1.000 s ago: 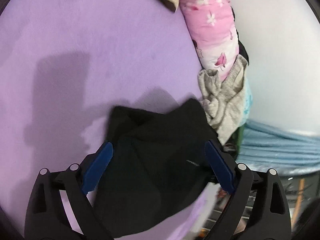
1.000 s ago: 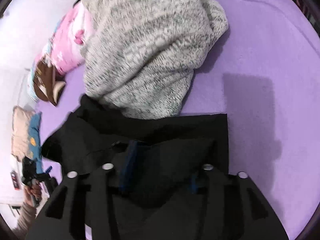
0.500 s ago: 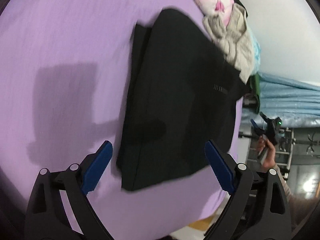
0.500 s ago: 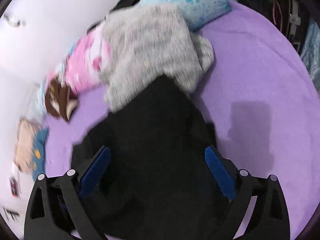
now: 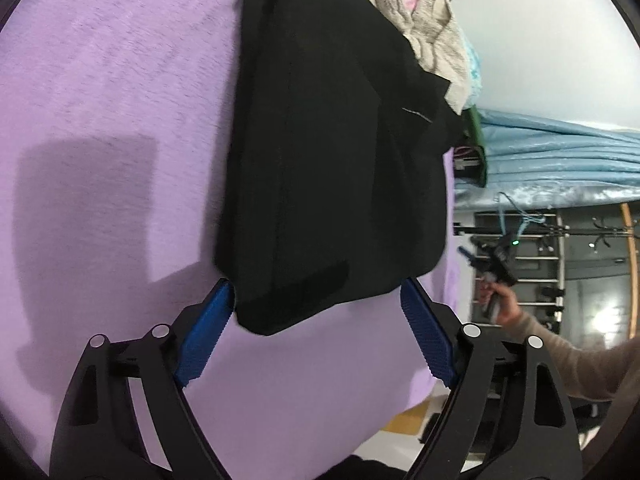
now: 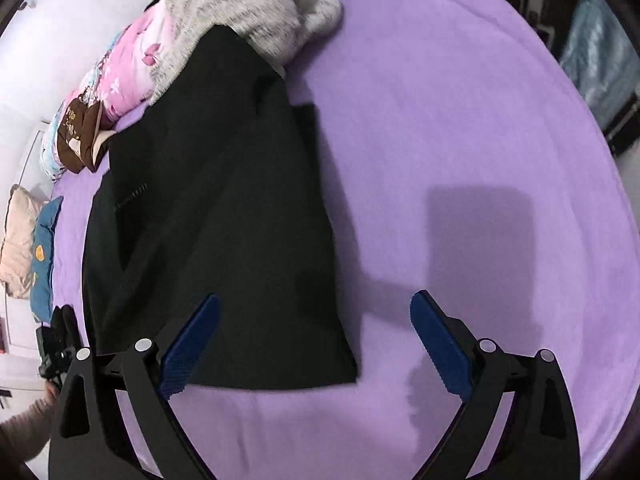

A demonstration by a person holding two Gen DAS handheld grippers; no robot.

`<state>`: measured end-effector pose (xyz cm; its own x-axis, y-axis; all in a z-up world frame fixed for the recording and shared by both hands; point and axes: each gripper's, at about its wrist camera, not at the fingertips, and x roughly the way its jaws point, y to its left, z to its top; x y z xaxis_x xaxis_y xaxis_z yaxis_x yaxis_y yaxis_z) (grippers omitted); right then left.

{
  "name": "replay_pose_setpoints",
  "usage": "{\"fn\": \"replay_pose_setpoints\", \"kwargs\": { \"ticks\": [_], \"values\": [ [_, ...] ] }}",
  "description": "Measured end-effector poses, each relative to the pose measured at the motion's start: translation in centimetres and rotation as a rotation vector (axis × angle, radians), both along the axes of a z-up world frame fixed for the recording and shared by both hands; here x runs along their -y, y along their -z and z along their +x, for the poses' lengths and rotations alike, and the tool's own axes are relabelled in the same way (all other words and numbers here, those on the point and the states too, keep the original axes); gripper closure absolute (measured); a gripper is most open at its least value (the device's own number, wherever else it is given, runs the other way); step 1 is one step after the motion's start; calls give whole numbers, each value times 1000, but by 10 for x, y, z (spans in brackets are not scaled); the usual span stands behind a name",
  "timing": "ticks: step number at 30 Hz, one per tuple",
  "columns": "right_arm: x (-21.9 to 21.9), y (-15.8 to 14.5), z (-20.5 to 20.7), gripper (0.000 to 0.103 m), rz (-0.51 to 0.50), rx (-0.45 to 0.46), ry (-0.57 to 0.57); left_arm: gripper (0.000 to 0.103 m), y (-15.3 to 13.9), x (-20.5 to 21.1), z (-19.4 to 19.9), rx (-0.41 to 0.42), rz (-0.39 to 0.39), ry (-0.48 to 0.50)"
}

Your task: Fold large clothes

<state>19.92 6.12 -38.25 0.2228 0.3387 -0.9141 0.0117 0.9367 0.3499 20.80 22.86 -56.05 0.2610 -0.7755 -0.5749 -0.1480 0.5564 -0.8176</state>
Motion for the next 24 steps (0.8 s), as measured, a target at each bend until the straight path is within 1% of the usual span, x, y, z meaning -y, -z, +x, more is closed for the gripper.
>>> {"fn": "replay_pose_setpoints", "kwargs": {
  "ticks": [3, 5, 6, 9, 10, 11, 12, 13, 14, 15, 16, 17, 18, 19, 20, 21, 22, 24],
  "values": [
    [0, 14, -12, 10, 14, -18, -38, 23, 7, 0, 2, -12, -20, -18],
    [-2, 27, -16, 10, 43, -33, -54, 25, 9, 0, 4, -16, -32, -34],
    [-2, 32, -17, 10, 47, -38, -55, 29, 9, 1, 5, -16, -28, -35],
    [-2, 50, -19, 10, 71, -55, -41, 35, 13, 2, 7, -13, -25, -31],
    [-3, 55, -19, 10, 93, -65, -38, 39, 13, 4, 9, -14, -23, -30],
    [-5, 62, -20, 11, 136, -76, -34, 41, 15, 4, 10, -19, -25, -29],
    [-5, 67, -21, 15, 180, -87, -32, 43, 16, 5, 11, -21, -36, -32],
    [-7, 73, -21, 29, 229, -104, -41, 46, 17, 5, 12, -24, -47, -35],
    [-10, 79, -22, 35, 229, -118, -55, 49, 17, 5, 14, -27, -56, -36],
    [-10, 80, -24, 46, 220, -117, -58, 58, 17, 3, 15, -23, -54, -36],
    [-10, 81, -25, 60, 222, -117, -63, 68, 16, 1, 15, -21, -51, -34],
    [-8, 81, -25, 65, 231, -117, -63, 70, 15, -1, 16, -20, -48, -29],
    [-6, 80, -26, 74, 244, -113, -62, 78, 13, -3, 16, -14, -45, -18],
    [-6, 77, -27, 82, 257, -106, -69, 82, 12, -4, 16, -9, -43, -7],
    [-5, 74, -28, 84, 257, -97, -78, 84, 9, -4, 17, 1, -46, 6],
    [-5, 70, -29, 88, 254, -85, -93, 90, 5, -5, 18, 10, -40, 13],
    [-5, 66, -29, 90, 253, -79, -99, 93, 2, -5, 18, 19, -37, 19],
    [-5, 57, -29, 92, 250, -60, -110, 94, -5, -8, 21, 35, -45, 26]
  ]
}}
